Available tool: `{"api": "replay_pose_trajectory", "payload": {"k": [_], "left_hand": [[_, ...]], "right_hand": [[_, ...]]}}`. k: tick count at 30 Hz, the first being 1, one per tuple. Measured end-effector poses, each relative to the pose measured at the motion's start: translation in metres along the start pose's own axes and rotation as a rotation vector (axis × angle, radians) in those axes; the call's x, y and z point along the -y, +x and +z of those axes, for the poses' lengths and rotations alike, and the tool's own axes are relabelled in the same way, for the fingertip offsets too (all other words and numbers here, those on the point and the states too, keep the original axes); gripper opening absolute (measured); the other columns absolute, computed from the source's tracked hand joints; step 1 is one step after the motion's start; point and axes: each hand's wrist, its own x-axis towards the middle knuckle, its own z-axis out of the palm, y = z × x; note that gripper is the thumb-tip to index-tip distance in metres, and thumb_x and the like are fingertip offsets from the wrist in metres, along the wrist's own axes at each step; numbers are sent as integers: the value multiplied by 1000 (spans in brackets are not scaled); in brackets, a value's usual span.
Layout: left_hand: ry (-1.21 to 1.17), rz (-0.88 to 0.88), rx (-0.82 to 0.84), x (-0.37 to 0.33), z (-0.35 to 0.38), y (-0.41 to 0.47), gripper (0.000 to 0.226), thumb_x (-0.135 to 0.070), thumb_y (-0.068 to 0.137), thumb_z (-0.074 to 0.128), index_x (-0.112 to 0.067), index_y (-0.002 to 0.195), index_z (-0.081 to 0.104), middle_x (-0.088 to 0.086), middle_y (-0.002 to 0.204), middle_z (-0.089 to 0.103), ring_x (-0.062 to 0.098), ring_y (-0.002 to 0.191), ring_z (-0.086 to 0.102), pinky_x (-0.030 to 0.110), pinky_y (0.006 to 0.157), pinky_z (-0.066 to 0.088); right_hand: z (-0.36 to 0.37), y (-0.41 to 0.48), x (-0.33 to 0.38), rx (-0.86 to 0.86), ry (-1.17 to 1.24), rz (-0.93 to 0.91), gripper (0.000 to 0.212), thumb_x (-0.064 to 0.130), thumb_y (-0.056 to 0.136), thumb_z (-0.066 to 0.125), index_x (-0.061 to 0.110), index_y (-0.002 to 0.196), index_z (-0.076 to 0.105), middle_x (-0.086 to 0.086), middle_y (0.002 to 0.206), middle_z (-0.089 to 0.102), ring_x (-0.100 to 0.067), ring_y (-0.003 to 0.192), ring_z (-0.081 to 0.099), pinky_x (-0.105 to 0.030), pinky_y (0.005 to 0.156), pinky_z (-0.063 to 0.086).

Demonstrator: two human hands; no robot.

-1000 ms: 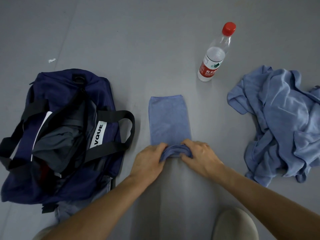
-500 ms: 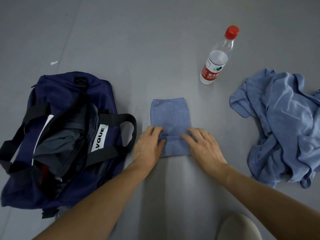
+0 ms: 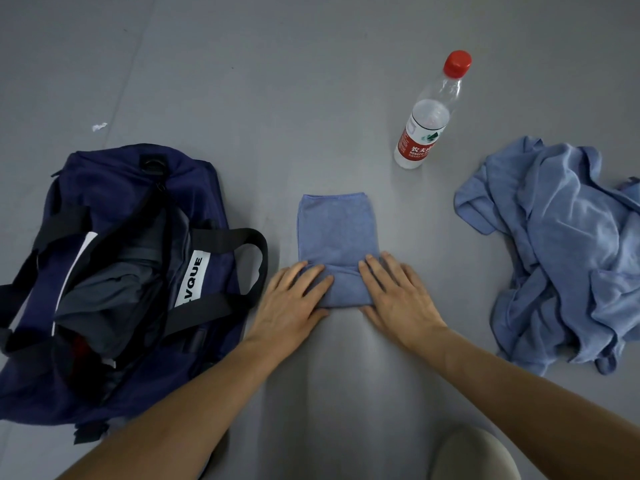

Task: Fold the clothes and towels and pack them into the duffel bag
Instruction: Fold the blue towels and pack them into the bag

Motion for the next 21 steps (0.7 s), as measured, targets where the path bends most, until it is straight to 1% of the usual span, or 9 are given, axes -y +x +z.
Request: {"api": "replay_pose_trajectory", "payload": {"k": [2, 4, 7, 9, 11, 13, 16, 18, 21], "left_hand": [[11, -36, -2, 0, -3, 7, 55, -42, 90, 67, -19, 139, 57, 5, 146, 52, 32, 139, 42, 47, 111, 38], [18, -33, -6, 0, -3, 10, 52, -37, 90, 65, -18, 138, 58, 6, 145, 55, 33, 141, 42, 48, 111, 38], [-6, -14, -62, 0, -2, 10, 40, -30, 94, 58, -16, 131, 63, 6, 139, 61, 32, 136, 47, 47, 107, 42], [-56, -34, -77, -2, -8, 11, 33, -31, 96, 51, -18, 122, 66, 3, 129, 67, 28, 124, 56, 44, 97, 48], [-137, -93, -1, -5, -18, 14, 25, -35, 97, 50, -22, 111, 66, -4, 108, 71, 21, 103, 60, 37, 84, 49], [-245, -183, 88, -6, -25, 15, 18, -39, 97, 51, -25, 100, 61, -6, 90, 67, 17, 86, 57, 36, 73, 48], [-420, -332, 160, 0, -30, 14, 21, -43, 98, 53, -25, 89, 57, -5, 74, 60, 16, 70, 56, 38, 64, 48], [-506, -405, 169, 4, -30, 13, 26, -43, 96, 56, -21, 82, 56, -2, 68, 57, 17, 66, 56, 39, 64, 48], [-512, -451, 132, 5, -27, 12, 28, -46, 95, 58, -22, 81, 57, -3, 72, 60, 14, 68, 57, 38, 68, 51]], "right_hand": [[-2, 0, 4, -89, -14, 10, 71, 35, 87, 61, 8, 149, 42, -15, 154, 41, -39, 139, 42, -56, 105, 41], [-1, -2, 2, -140, -25, -51, 69, 26, 88, 55, 13, 153, 36, -14, 158, 35, -37, 142, 37, -54, 110, 37], [5, -2, -2, -150, 8, -121, 59, 24, 86, 63, 17, 143, 53, -10, 147, 51, -35, 134, 48, -50, 107, 43], [6, -3, -2, -164, 51, -94, 51, 28, 85, 55, 16, 134, 60, -8, 138, 59, -35, 125, 55, -50, 103, 46], [2, -3, 1, -176, 124, -62, 49, 30, 82, 45, 15, 125, 65, -6, 128, 66, -33, 118, 59, -49, 101, 48], [-6, -4, 6, -176, 256, -6, 43, 31, 79, 46, 17, 113, 67, -4, 109, 71, -32, 107, 63, -43, 94, 50], [-22, 0, 7, -12, 433, 117, 34, 39, 85, 49, 20, 110, 62, -10, 88, 69, -35, 88, 63, -40, 77, 50], [-28, 4, 5, 124, 517, 186, 31, 43, 91, 54, 24, 116, 57, -11, 95, 70, -34, 91, 64, -39, 77, 49], [-28, 6, 6, 114, 550, 243, 35, 49, 94, 54, 24, 118, 51, -9, 102, 70, -33, 98, 63, -39, 80, 49]]}}
